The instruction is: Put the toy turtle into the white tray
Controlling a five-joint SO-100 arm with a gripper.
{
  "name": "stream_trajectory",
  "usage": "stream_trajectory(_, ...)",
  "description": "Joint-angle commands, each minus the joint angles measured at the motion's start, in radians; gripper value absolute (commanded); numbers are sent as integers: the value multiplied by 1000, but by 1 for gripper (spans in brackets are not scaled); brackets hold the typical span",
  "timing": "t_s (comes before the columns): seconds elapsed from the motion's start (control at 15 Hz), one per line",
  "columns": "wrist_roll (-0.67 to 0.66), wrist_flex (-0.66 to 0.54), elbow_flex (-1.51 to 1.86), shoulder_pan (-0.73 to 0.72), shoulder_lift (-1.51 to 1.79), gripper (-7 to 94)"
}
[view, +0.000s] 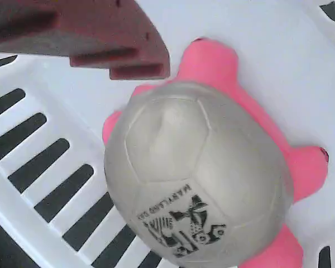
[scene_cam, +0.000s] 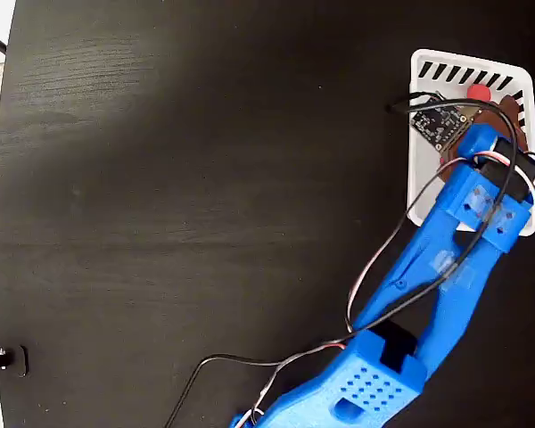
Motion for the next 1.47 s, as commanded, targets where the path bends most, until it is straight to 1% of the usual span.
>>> stream_trajectory(0.0,0,17,-54,0,54,62)
stream_trajectory(0.07,-2,17,-55,0,63,50)
stream_trajectory(0.13,0,12,-55,0,81,32)
stream_trajectory(0.2,11,6,-57,-2,100,11)
stream_trajectory(0.27,21,-2,-44,-6,126,0)
stream_trajectory(0.4,43,-31,3,-21,192,0)
stream_trajectory(0.6,112,-104,98,-74,344,0)
stream_trajectory(0.73,152,-204,245,-149,503,0)
stream_trajectory(0.87,183,-316,431,-261,673,0)
stream_trajectory(1.13,222,-503,861,-554,1014,0)
stream_trajectory(1.2,222,-543,989,-621,1104,0)
stream_trajectory(1.27,202,-611,1143,-669,1204,0)
stream_trajectory(1.4,118,-776,1491,-716,1427,0)
